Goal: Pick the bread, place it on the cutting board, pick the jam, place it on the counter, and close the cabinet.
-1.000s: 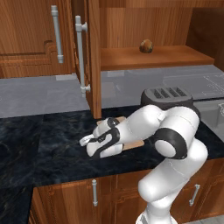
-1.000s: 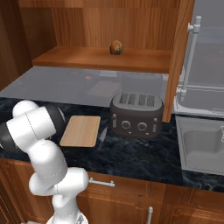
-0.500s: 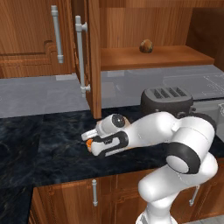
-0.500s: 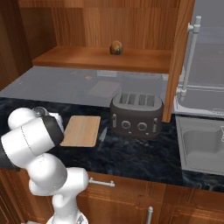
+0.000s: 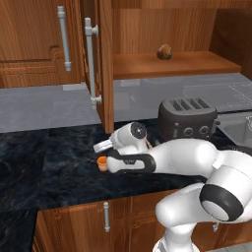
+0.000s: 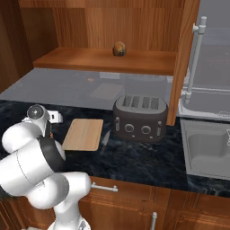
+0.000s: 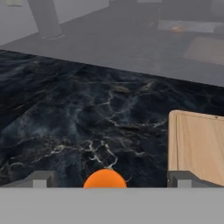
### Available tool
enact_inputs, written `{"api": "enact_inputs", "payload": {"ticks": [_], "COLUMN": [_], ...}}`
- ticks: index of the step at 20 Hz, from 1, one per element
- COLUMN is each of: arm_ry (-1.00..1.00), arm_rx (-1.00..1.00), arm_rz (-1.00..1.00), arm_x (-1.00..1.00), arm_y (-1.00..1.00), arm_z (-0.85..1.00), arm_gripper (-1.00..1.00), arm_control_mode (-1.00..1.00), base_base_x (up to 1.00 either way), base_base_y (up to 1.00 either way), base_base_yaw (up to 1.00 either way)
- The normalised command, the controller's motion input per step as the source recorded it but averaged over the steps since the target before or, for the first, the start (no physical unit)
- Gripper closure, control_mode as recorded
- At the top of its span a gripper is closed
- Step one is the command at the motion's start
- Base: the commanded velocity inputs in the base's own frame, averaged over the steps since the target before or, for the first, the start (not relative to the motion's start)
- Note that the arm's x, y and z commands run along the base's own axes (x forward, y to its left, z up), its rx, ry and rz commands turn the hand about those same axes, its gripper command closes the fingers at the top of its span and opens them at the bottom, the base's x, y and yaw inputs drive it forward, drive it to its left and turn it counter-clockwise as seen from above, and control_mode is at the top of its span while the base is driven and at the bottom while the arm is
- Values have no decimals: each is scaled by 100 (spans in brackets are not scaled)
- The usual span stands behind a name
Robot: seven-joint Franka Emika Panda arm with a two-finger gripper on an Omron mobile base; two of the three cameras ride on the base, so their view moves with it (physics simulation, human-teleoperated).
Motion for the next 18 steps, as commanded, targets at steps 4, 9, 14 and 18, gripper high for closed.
{"api": "enact_inputs", "payload": {"ticks": [4, 9, 14, 18], "arm_ry": [-2, 0, -1, 0], "arm_rx": [0, 0, 0, 0], "arm_rz": [0, 0, 0, 0], "arm_x": [-16, -13, -15, -18], "arm_y": [-18, -21, -21, -28], "arm_z": [57, 53, 47, 50], "arm_gripper": [-100, -100, -100, -100], "arm_control_mode": [-100, -100, -100, -100], "base_base_x": [0, 0, 0, 0], "base_base_y": [0, 0, 0, 0], "base_base_yaw": [0, 0, 0, 0]}}
